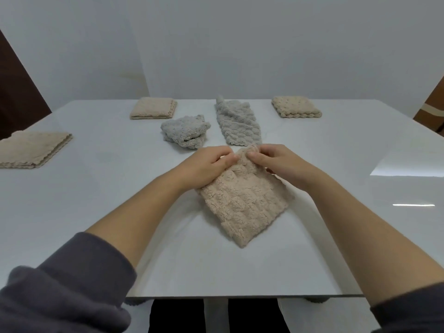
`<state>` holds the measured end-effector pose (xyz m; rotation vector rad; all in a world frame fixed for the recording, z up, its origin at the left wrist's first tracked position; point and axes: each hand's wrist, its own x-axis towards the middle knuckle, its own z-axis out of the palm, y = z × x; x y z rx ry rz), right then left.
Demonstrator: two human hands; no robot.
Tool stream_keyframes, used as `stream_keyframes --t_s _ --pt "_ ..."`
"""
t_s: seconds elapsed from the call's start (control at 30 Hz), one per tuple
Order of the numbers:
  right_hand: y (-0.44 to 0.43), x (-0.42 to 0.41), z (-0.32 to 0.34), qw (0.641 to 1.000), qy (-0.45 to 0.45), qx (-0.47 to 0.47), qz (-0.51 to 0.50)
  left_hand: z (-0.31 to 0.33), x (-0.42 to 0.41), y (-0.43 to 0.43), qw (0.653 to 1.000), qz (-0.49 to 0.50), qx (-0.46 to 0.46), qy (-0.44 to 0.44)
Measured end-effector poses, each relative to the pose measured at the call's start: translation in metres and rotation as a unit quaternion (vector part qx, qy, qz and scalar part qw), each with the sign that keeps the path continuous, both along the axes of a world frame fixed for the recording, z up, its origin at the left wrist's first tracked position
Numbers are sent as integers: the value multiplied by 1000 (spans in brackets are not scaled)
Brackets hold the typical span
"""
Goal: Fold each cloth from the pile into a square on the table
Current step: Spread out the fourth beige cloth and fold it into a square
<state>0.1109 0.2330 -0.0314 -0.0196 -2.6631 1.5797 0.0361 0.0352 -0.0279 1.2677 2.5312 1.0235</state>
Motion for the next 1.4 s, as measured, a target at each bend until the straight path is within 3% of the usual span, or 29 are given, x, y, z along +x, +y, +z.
stream_keyframes --t_s 0.03,0.1,0.17,0.23,0.27,0.3,0.37,0.43,0.53,0.6,0.7,0.73,0.8,0.9,1.03,1.17,1.23,1.3,1.37,1.4 --pt "0 -1 -2 1000 20 -14 -16 1 1 -2 998 34 19 -40" --pt "-2 -4 -5 995 60 -11 -75 1 6 -5 967 105 92 -214" --pt "-3 -8 -9 984 94 22 -149 -4 15 -5 891 152 159 -397" --pt "-5 -11 -13 969 115 39 -213 -13 21 2 831 210 234 -458" --pt "-8 -12 -15 963 119 45 -237 -17 22 9 817 254 258 -448" --pt "-10 -13 -17 958 120 53 -254 -20 22 16 826 297 253 -407" --pt "-15 -13 -19 951 119 69 -276 -23 21 28 878 372 179 -244" --pt "-16 -12 -19 946 117 80 -292 -23 24 35 899 401 122 -126" --pt "-9 -11 -18 941 107 98 -306 -26 26 41 907 406 93 -59" --pt "-3 -11 -19 939 98 99 -315 -24 23 46 904 398 122 -100" --pt "6 -10 -21 936 76 96 -330 -18 24 52 849 329 244 -333" --pt "10 -10 -21 935 68 96 -336 -17 27 54 837 309 246 -379" --pt "16 -10 -19 933 54 101 -341 -17 30 60 871 298 186 -342" --pt "24 -12 -15 932 23 129 -338 -19 37 68 927 335 46 -161" --pt "25 -10 -22 920 -26 206 -333 -30 41 77 933 344 -107 0" --pt "20 -7 -21 915 -64 255 -307 -29 38 72 914 340 -203 86" --pt "24 -6 -8 933 -111 185 -289 -28 37 59 915 337 -177 131" --pt "32 -1 5 956 -165 26 -240 -35 37 46 946 253 -134 154" --pt "38 8 12 951 -221 -102 -189 -43 43 40 971 134 -157 119" --pt "42 11 13 950 -239 -110 -169 -48 45 40 971 107 -190 97"
